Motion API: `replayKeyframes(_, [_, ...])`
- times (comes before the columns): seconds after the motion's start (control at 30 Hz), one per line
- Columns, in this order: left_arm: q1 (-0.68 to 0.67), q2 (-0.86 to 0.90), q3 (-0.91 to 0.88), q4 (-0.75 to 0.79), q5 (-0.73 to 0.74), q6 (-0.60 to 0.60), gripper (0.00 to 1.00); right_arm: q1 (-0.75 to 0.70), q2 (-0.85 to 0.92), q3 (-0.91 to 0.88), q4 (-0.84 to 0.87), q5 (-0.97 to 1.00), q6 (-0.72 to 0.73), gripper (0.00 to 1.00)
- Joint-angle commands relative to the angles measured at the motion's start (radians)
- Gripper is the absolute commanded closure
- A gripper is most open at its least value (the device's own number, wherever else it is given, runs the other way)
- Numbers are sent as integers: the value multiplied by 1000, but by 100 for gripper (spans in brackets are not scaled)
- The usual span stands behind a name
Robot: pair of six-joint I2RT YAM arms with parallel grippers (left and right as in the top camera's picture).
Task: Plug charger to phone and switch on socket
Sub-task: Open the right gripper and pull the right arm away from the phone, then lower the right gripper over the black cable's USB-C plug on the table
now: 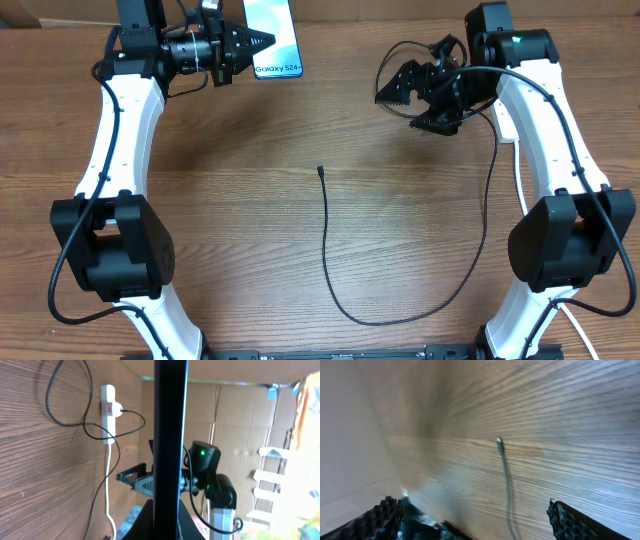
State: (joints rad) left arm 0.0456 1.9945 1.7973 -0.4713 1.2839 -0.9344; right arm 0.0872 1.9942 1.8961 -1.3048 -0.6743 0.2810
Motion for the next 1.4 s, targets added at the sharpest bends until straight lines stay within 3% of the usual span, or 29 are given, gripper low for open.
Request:
replayKeyframes(0.0, [-9, 43, 6, 8, 81, 63, 96, 17, -32, 12, -19, 85, -74, 0])
replayKeyframes(0.3, [-12, 167, 6, 103, 236, 66, 96, 65, -32, -37, 10, 154, -72, 0])
replayKeyframes(0.63, [-27, 172, 6, 113, 220, 271, 96, 142, -31, -143, 106, 218, -65, 3])
replayKeyframes(0.93, [-23, 172, 6, 122, 201, 269, 96, 205, -29, -225, 210, 276, 77, 3])
replayKeyframes(1.03, [-4, 172, 6, 129, 183, 263, 96, 216, -29, -253, 265, 278, 109, 8])
replayKeyframes(1.17, [40, 172, 6, 128, 164, 175, 96, 235, -28, -271, 317, 282, 114, 19])
replayKeyframes(1.37, [67, 172, 6, 103, 171, 90, 96, 285, -28, -314, 379, 347, 153, 19])
